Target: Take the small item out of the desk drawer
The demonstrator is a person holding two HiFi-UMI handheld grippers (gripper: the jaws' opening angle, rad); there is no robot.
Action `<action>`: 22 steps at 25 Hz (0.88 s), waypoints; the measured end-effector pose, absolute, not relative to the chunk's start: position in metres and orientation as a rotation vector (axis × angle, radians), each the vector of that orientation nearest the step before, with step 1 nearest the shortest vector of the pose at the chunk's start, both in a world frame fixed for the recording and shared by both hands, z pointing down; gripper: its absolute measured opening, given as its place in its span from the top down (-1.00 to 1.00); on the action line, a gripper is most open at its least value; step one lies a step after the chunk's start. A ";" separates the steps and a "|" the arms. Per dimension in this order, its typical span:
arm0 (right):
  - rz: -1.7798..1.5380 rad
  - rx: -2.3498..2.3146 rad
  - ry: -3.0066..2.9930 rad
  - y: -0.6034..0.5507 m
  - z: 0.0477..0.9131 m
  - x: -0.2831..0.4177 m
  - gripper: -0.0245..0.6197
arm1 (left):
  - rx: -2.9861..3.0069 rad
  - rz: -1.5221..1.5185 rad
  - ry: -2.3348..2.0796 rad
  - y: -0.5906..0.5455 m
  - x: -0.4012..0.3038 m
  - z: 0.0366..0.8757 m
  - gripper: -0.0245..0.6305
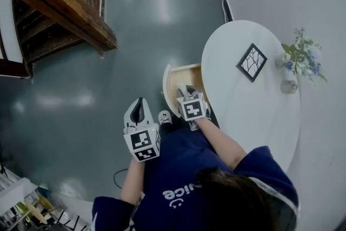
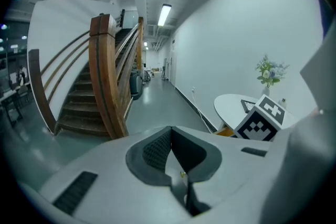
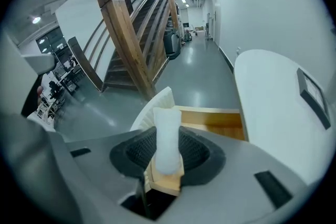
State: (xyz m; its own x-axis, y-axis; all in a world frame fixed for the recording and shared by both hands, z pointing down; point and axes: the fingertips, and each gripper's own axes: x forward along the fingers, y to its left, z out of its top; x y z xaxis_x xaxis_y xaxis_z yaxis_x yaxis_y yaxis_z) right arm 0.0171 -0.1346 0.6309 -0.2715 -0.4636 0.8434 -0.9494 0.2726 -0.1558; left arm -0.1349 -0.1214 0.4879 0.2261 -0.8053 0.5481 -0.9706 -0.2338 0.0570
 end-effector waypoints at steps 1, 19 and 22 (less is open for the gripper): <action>0.906 1.288 -1.863 -0.135 0.629 0.019 0.50 | 2.137 0.594 -1.649 -0.122 -0.135 0.485 0.92; 0.848 1.408 -1.947 -0.134 0.559 0.040 0.50 | 2.261 0.444 -1.502 -0.146 -0.100 0.469 0.92; 0.863 1.447 -1.947 -0.133 0.552 0.043 0.50 | 2.289 0.422 -1.478 -0.149 -0.093 0.464 0.92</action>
State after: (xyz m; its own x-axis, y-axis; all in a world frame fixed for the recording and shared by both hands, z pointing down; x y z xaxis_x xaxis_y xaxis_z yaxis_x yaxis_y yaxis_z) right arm 0.0427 -0.1326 0.5521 -0.2612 -0.6035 0.7533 -0.9635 0.2105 -0.1655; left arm -0.0927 -0.1494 0.4642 0.4013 -0.8000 0.4460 -0.9149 -0.3735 0.1532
